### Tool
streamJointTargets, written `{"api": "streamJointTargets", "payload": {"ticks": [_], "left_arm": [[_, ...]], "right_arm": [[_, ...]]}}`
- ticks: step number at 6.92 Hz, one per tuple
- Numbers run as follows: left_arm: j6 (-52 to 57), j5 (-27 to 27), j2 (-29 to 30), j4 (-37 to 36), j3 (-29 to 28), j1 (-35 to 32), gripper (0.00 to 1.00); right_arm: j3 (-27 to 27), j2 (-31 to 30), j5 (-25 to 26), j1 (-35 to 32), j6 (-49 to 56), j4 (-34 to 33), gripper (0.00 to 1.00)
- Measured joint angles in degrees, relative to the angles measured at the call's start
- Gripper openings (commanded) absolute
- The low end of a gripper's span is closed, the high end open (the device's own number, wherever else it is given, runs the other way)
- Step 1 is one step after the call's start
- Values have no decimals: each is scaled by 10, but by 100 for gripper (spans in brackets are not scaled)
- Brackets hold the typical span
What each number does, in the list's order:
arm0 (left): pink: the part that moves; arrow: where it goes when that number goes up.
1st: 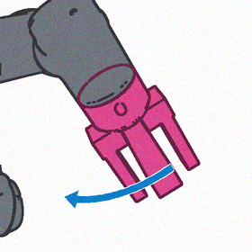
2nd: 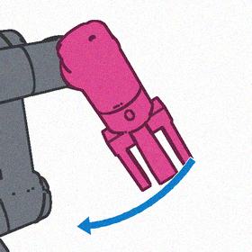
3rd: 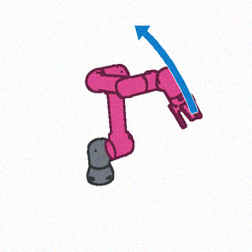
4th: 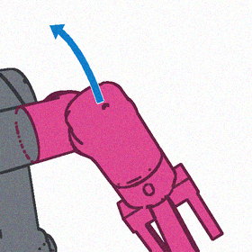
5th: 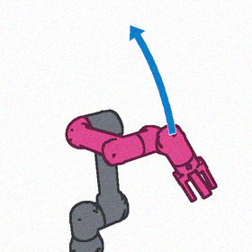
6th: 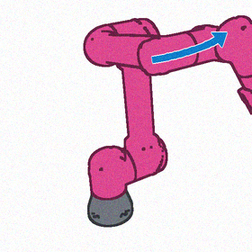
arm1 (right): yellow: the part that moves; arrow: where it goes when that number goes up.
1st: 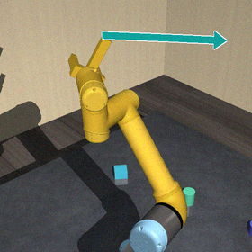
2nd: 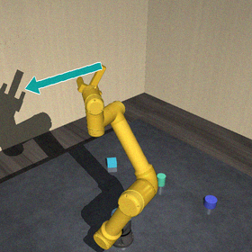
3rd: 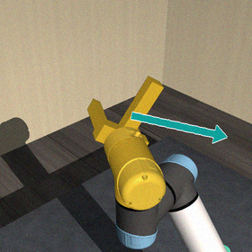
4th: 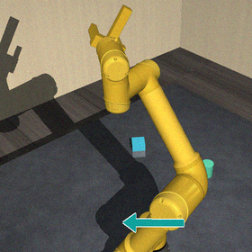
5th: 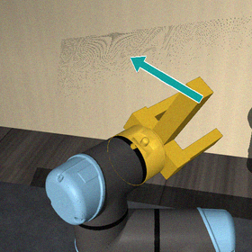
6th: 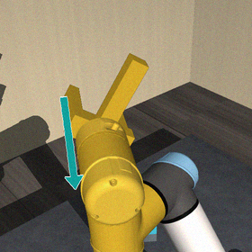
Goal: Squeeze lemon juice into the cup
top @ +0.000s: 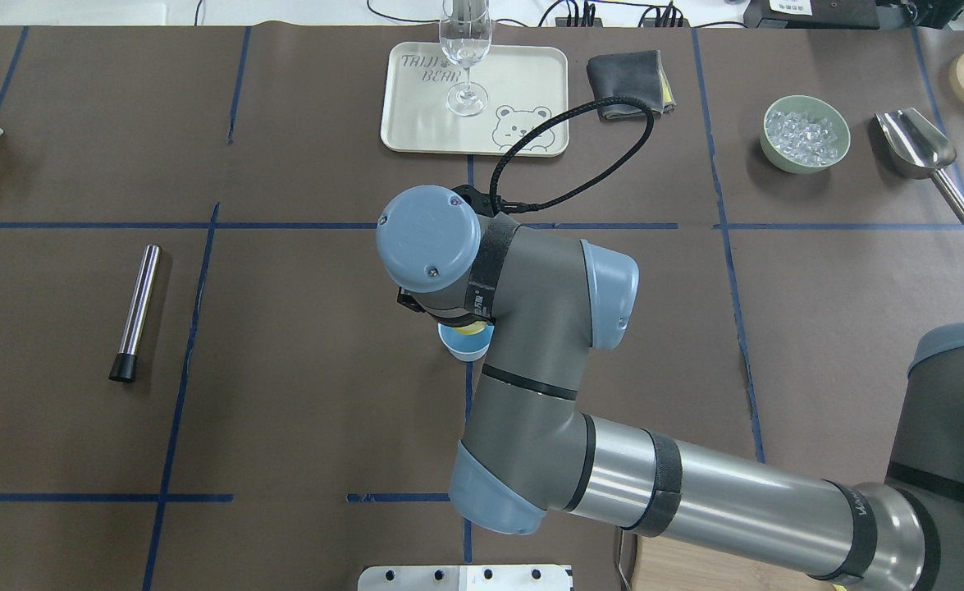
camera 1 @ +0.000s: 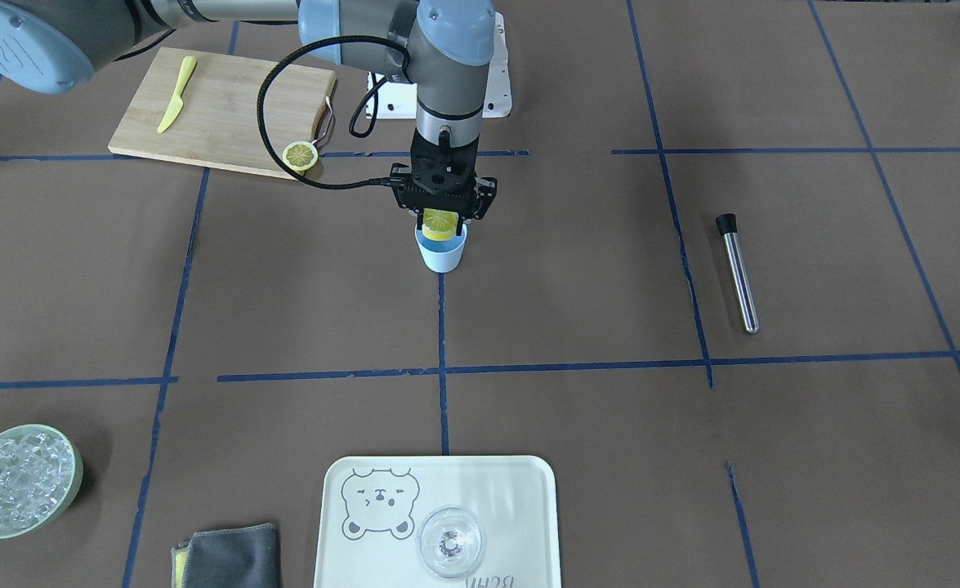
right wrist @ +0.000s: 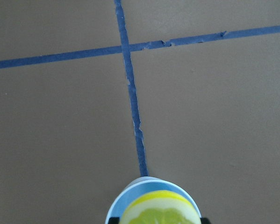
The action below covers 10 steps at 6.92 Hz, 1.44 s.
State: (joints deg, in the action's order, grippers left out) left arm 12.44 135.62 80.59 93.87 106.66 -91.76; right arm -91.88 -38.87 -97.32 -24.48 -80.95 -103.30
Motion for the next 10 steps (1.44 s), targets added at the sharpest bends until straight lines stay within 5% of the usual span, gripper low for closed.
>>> {"api": "streamJointTargets", "payload": {"ticks": [3, 5, 8, 10], "left_arm": [[0, 0, 1, 0, 0, 0, 100], [-4, -2, 8, 0, 7, 1, 100], [-7, -1, 49, 32, 11, 2, 100], [-20, 2, 61, 190, -7, 4, 100]], "right_arm": [[-28, -9, -2, 0, 7, -1, 100], [-94, -53, -32, -35, 91, -2, 100], [-148, -155, -162, -202, 344, 2, 100], [-153, -236, -229, -314, 499, 3, 100]]}}
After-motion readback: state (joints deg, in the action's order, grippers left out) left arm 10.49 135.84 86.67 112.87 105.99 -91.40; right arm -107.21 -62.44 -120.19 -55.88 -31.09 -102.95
